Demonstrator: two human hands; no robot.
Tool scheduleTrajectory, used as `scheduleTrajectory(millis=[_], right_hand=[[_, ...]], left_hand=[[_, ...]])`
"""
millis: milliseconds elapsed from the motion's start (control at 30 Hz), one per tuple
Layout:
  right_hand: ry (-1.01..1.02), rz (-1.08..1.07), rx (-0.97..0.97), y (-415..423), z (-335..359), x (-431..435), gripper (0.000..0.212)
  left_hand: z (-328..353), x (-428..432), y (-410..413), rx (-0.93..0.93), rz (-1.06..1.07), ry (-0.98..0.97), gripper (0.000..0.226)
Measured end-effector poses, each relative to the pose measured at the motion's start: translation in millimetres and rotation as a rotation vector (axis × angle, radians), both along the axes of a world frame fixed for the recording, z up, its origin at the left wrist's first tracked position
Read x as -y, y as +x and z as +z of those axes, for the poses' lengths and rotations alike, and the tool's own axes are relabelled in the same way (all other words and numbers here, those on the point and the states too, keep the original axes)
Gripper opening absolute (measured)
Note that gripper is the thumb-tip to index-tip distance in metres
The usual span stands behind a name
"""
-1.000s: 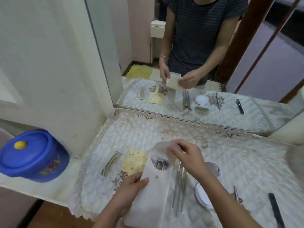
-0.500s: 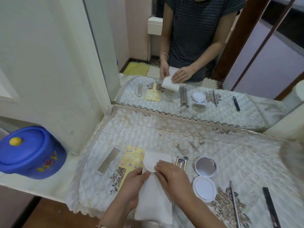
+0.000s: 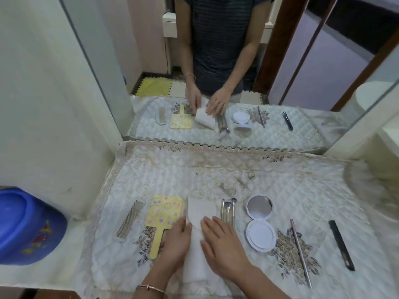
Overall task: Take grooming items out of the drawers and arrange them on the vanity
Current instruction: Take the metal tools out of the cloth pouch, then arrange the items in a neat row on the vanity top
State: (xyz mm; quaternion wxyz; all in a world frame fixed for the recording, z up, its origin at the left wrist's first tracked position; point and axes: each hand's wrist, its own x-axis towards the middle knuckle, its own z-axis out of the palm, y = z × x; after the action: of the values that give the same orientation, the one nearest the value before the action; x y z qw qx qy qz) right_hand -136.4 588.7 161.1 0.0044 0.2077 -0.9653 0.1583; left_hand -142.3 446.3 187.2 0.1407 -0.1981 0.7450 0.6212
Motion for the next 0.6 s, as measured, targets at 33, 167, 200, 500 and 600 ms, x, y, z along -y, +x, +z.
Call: scheduleTrajectory(millis=[33,167,200,500,600], right_hand=[[0.016,-0.009,0.043,2,-2,1,0.045],[0.027,-0.017,0.057,7,-10,8,0.049],[0.023,-0.034,0.052,6,-9,10,0.049],[-0.304,-0.248,-0.048,19,2,-33,0.021],[-0.332,-0.436,-0.049,27,7,-66,0.026]], left_hand=[[-2,0,-2,-0.088,-0.055,-0.118,0.025],[-22,8,3,-0.385,-0.252,-0.554,0.051],[-31,13,6,-0.451,-0.338,-0.643,0.049],[-47,24,3,-0.351,-0.786,-0.915,0.092],[-45,16,0,-0.426,-0.731,-0.91,0.106]])
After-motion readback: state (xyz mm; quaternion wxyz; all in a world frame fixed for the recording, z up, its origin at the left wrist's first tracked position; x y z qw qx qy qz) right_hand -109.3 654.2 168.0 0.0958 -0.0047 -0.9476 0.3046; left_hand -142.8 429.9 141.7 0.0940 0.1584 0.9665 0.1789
